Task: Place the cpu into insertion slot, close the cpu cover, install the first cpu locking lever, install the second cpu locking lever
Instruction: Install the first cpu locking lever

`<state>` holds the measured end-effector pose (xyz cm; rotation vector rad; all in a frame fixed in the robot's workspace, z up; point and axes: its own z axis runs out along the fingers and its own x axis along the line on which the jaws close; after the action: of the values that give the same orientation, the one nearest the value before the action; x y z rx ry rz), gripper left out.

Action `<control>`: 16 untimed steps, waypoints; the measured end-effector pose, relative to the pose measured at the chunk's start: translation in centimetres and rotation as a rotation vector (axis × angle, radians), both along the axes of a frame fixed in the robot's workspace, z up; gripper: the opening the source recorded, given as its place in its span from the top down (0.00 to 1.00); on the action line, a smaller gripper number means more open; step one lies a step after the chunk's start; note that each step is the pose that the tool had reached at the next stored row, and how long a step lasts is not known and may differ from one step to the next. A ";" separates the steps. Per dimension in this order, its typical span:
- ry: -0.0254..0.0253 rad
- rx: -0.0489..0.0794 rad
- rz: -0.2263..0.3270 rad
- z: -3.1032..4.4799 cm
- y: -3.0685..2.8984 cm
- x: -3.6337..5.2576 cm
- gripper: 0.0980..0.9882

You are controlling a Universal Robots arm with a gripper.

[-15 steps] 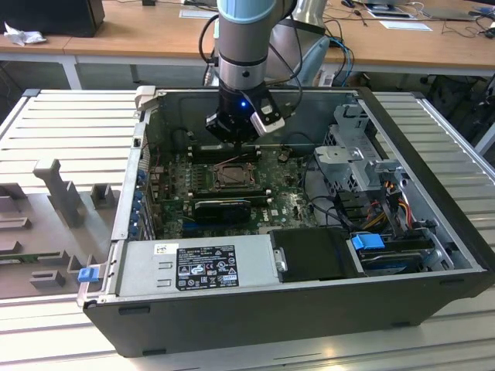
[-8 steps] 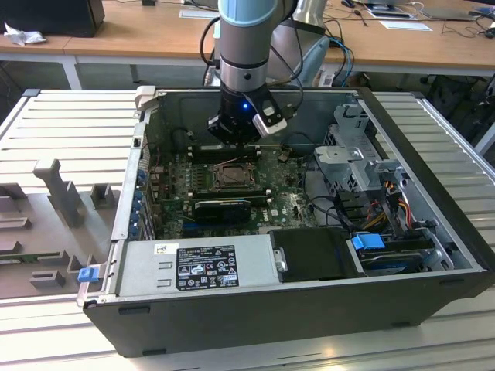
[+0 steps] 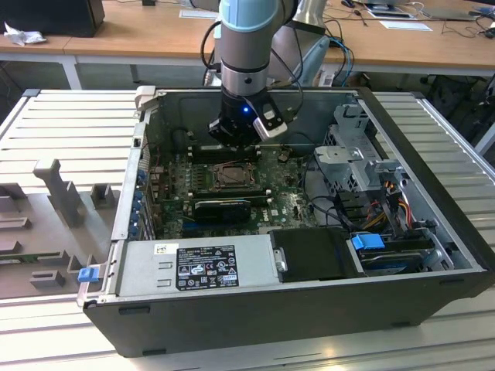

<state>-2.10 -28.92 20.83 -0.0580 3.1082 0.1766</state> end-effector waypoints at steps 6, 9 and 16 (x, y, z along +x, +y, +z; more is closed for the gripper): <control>0.0001 -0.011 0.000 -0.40 0.00 0.02 0.99; 0.0004 -0.012 0.000 -0.51 -0.01 0.02 0.99; 0.0000 -0.013 0.000 -0.79 0.00 0.04 0.99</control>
<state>-2.06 -28.92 20.03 -0.0584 3.1095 0.1563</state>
